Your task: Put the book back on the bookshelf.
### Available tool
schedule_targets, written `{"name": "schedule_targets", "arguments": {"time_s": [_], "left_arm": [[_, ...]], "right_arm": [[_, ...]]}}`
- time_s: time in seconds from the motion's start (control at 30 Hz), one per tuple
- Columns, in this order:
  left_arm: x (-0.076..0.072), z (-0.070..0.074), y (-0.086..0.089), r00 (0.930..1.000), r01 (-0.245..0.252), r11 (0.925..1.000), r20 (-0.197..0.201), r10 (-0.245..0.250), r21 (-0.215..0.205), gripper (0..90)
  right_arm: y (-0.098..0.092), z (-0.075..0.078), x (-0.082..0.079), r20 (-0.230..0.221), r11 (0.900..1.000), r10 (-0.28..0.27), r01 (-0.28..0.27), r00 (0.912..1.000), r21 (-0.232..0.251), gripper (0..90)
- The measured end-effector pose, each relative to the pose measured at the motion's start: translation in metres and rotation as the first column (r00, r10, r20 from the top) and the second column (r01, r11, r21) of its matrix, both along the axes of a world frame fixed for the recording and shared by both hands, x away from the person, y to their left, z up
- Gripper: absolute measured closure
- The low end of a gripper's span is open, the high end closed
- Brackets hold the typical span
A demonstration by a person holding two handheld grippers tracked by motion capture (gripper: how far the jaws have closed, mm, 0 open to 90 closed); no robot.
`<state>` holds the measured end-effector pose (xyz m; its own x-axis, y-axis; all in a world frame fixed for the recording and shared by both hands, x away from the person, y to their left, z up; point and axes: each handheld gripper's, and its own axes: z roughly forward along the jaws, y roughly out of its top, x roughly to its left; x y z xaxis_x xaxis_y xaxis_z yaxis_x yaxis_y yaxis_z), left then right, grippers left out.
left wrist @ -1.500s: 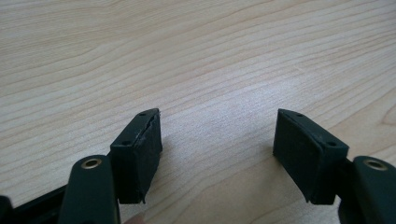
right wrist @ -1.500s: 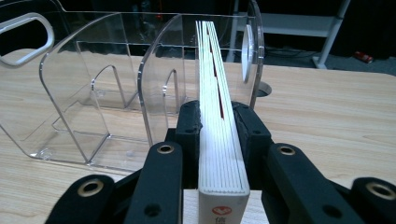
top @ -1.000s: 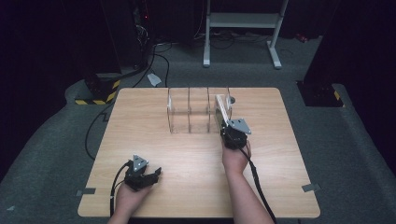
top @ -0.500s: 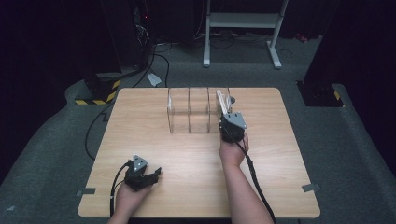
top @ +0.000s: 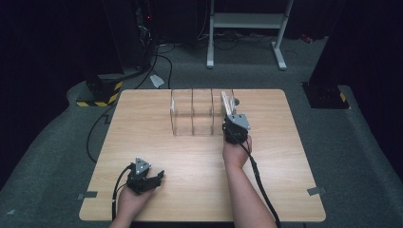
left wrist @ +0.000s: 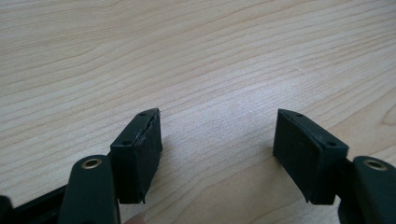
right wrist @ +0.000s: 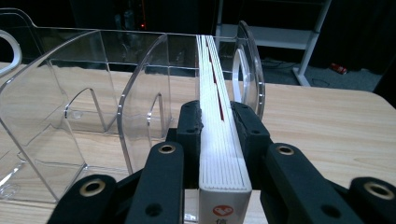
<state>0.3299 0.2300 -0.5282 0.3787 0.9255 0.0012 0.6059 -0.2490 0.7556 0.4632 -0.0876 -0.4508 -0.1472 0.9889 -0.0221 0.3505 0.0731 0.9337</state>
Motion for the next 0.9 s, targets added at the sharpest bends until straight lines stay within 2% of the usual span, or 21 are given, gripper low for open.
{"name": "schedule_targets", "arguments": {"time_s": [0.1,0.23,0.43,0.5,0.63,0.9], "left_arm": [[0.0,0.0,0.0,1.0,-0.001,1.0,-0.001,0.001,-0.001,32.6],[0.0,0.0,0.0,1.0,0.003,1.0,0.001,-0.003,0.006,32.6],[0.0,0.0,0.0,1.0,0.003,1.0,-0.002,-0.003,0.002,32.8],[0.0,0.0,0.0,1.0,0.002,1.0,-0.001,-0.002,0.002,32.8],[-0.001,0.0,0.0,1.0,0.002,1.0,0.0,-0.002,0.002,32.9],[-0.001,0.0,0.0,1.0,0.005,1.0,-0.003,-0.005,0.004,32.9]], "right_arm": [[-0.001,-0.003,-0.001,-0.014,1.0,0.006,-0.005,0.9999,0.011,72.9],[-0.003,-0.005,-0.003,-0.009,1.0,0.007,-0.007,0.9999,0.026,71.1],[-0.009,-0.005,-0.006,-0.041,0.997,0.042,-0.039,0.9983,0.068,57.8],[-0.012,-0.006,-0.01,-0.046,0.995,0.058,-0.054,0.9973,0.08,56.0],[-0.021,-0.009,-0.021,-0.059,0.992,0.08,-0.073,0.9951,0.101,55.1],[-0.028,-0.012,-0.032,-0.055,0.982,0.129,-0.119,0.9902,0.145,54.2]]}}
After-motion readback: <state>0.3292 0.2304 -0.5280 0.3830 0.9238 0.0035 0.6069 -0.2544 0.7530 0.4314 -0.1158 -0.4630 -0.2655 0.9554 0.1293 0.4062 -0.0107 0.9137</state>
